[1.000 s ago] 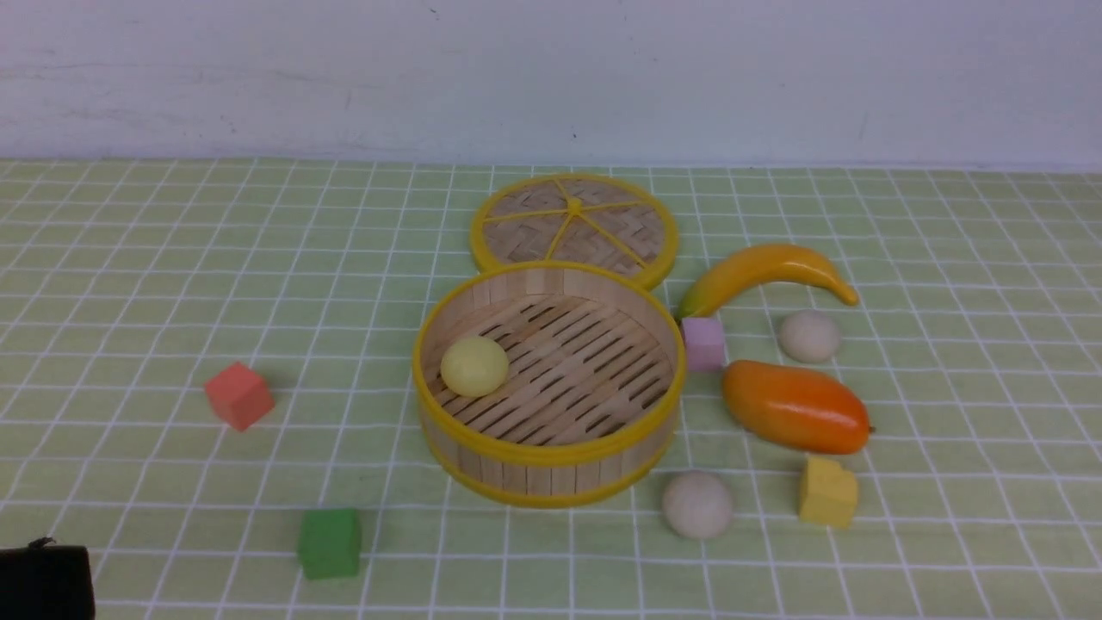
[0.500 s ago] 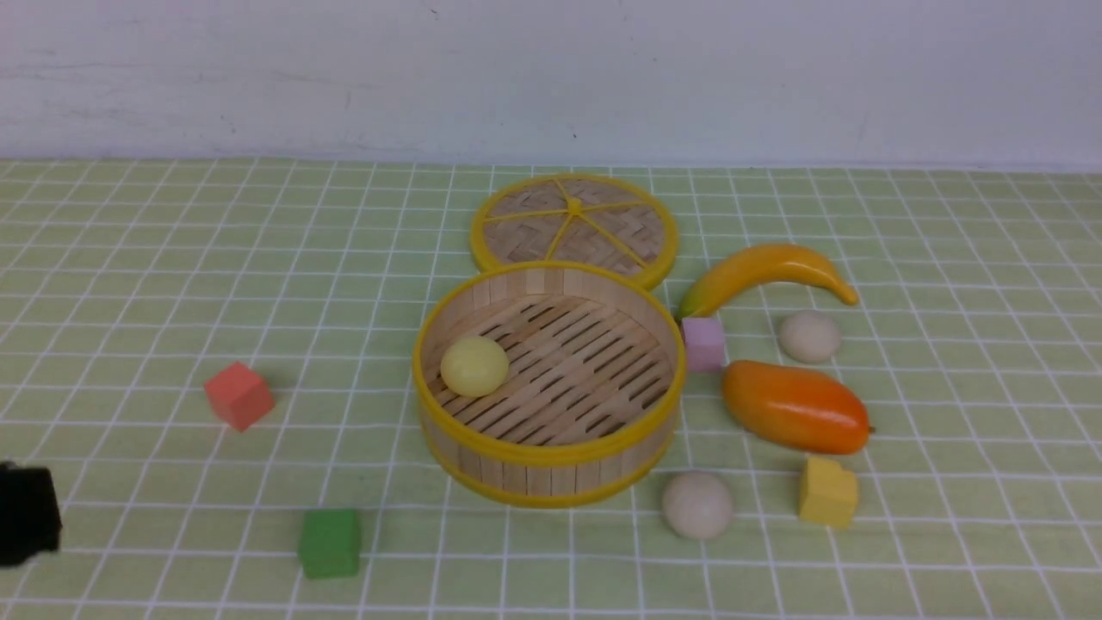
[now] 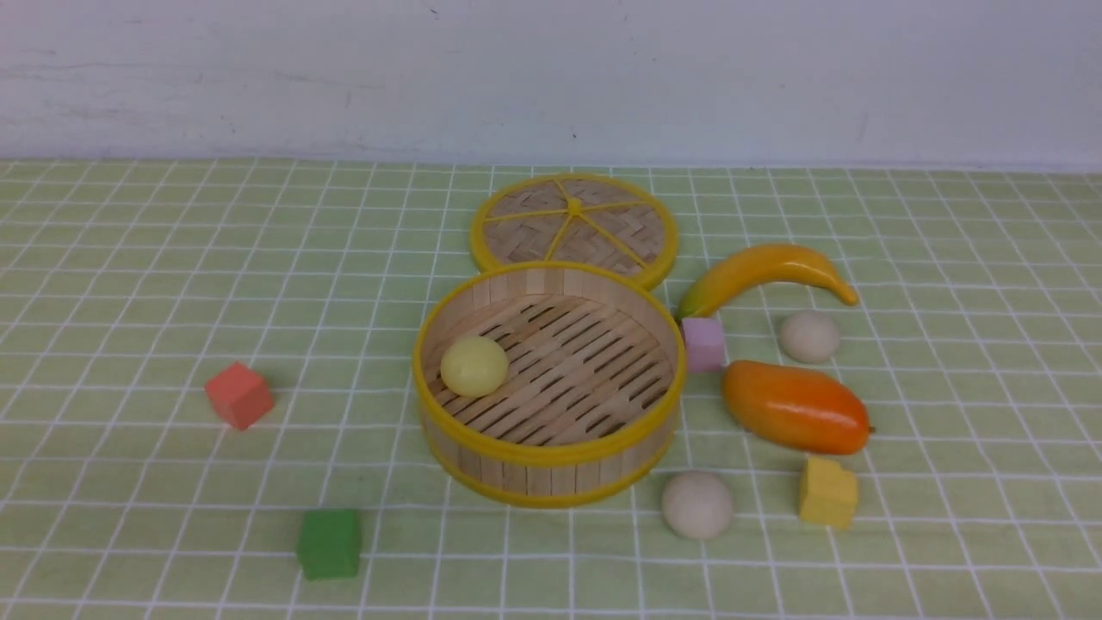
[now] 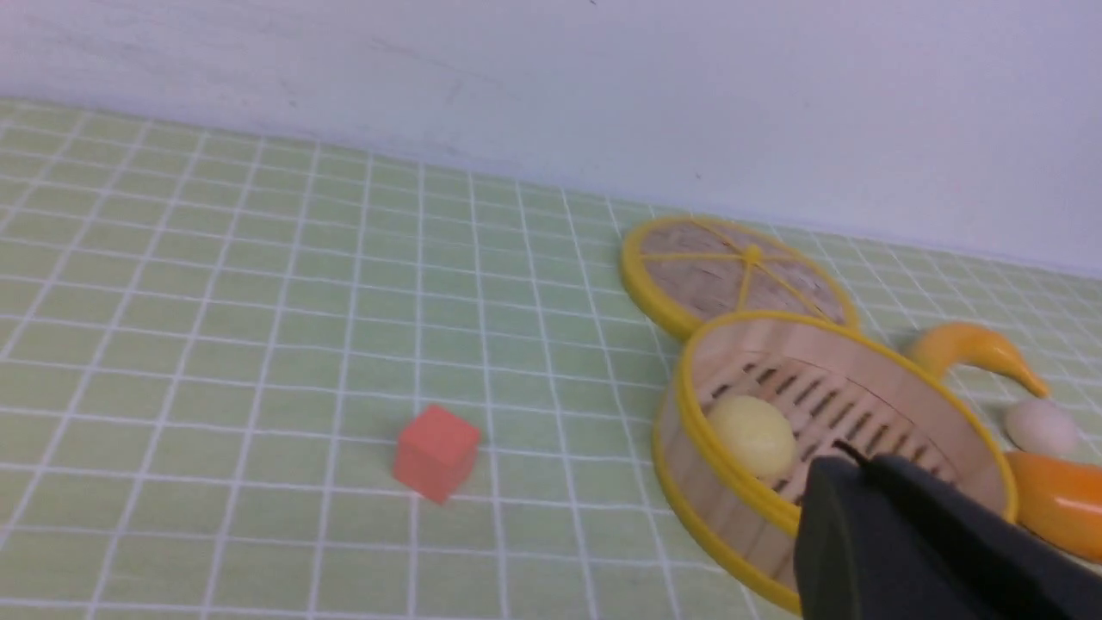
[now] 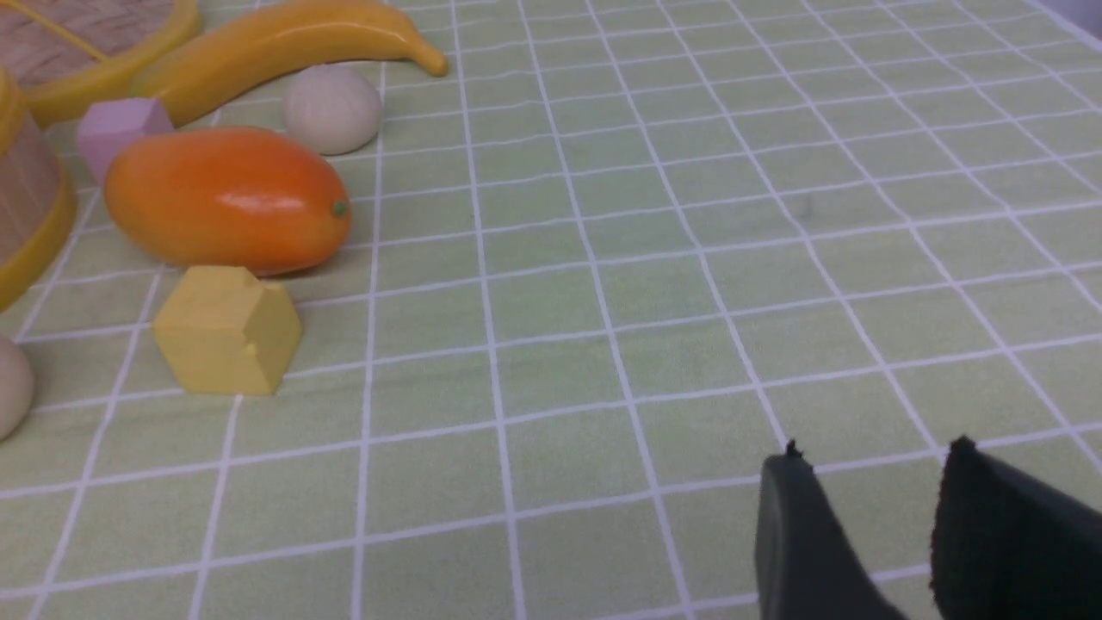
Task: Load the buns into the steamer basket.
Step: Use the right arm to grab a steamed stuffed bun
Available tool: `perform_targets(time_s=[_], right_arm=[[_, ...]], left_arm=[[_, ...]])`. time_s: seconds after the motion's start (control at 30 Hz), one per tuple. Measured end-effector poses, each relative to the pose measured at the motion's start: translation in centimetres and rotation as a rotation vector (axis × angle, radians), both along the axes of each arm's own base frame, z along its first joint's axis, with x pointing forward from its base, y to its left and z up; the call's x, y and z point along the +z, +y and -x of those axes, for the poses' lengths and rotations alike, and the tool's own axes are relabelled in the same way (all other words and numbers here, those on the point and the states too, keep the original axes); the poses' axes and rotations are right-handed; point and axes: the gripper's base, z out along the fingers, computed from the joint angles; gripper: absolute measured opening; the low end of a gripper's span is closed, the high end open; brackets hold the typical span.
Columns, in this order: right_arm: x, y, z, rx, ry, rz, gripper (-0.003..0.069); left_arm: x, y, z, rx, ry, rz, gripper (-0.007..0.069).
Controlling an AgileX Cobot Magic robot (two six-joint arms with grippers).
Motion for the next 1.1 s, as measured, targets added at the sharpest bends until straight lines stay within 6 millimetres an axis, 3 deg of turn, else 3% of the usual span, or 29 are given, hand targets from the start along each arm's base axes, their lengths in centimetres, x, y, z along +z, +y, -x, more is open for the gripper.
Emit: perform_targets(time_s=[0.03, 0.17, 0.43, 1.1], right_arm=[[0.0, 0.0, 0.0, 0.000, 0.000, 0.000, 0.0239], [0.0, 0.0, 0.0, 0.000, 0.000, 0.000, 0.0239], [0.0, 0.0, 0.0, 0.000, 0.000, 0.000, 0.0239], [0.0, 0.0, 0.0, 0.000, 0.000, 0.000, 0.0239]], left_arm=[[0.1, 0.0, 0.1, 0.004, -0.011, 0.002, -0.0013], [-5.3, 0.6, 0.9, 0.076, -0.017, -0.023, -0.0013], [-12.6, 0.6, 0.6, 0.089, 0.153, -0.038, -0.0010], [-13.2, 0.6, 0.7, 0.089, 0.202, -0.027, 0.0011]])
